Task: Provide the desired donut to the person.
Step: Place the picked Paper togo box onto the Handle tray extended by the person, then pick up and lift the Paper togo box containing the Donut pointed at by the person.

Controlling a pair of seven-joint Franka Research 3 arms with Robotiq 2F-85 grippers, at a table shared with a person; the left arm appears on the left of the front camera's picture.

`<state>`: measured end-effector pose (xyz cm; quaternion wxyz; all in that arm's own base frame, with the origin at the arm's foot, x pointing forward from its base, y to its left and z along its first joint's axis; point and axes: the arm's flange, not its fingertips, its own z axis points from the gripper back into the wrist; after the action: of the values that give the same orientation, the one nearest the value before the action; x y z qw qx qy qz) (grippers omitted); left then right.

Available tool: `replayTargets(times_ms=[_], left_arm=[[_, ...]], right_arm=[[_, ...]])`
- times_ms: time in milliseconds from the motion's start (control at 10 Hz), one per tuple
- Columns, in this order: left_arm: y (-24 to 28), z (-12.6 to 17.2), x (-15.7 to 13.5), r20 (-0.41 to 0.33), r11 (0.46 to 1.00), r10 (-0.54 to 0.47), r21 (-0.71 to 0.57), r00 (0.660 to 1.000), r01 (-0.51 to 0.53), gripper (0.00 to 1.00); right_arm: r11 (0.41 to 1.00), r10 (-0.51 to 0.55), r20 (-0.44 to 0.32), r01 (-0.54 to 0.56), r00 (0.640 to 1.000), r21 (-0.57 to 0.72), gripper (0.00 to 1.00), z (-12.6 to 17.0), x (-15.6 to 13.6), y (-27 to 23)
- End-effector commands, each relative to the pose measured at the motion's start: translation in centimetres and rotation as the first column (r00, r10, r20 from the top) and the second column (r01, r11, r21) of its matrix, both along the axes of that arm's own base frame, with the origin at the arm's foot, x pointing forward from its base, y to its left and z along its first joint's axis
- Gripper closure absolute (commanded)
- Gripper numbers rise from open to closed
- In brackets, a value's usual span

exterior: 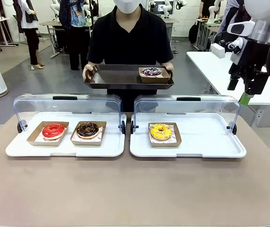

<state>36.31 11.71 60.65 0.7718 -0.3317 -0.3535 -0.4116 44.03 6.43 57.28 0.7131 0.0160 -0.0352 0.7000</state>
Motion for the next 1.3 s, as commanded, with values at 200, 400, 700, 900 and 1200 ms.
replayTargets(times_ms=[200, 400, 700, 900, 1200], left_arm=[[0.09, 0.16, -0.15, 0.0, 1.0, -0.002, -0.009, 1.0, 0.002, 0.0], [0.09, 0.16, -0.15, 0.0, 1.0, -0.002, -0.009, 1.0, 0.002, 0.0], [0.09, 0.16, -0.15, 0.0, 1.0, -0.002, -0.009, 1.0, 0.002, 0.0], [0.09, 0.16, -0.15, 0.0, 1.0, -0.002, -0.009, 1.0, 0.002, 0.0], [0.09, 0.16, -0.15, 0.0, 1.0, -0.002, -0.009, 1.0, 0.002, 0.0]], right_arm=[[1.0, 0.0, -0.013, 0.0, 1.0, 0.001, 0.0, 0.38, -0.17, -0.11], [1.0, 0.0, -0.013, 0.0, 1.0, 0.001, 0.0, 0.38, -0.17, -0.11], [1.0, 0.0, -0.013, 0.0, 1.0, 0.001, 0.0, 0.38, -0.17, -0.11], [1.0, 0.0, -0.013, 0.0, 1.0, 0.001, 0.0, 0.38, -0.17, -0.11], [1.0, 0.0, -0.013, 0.0, 1.0, 0.001, 0.0, 0.38, -0.17, -0.11]])
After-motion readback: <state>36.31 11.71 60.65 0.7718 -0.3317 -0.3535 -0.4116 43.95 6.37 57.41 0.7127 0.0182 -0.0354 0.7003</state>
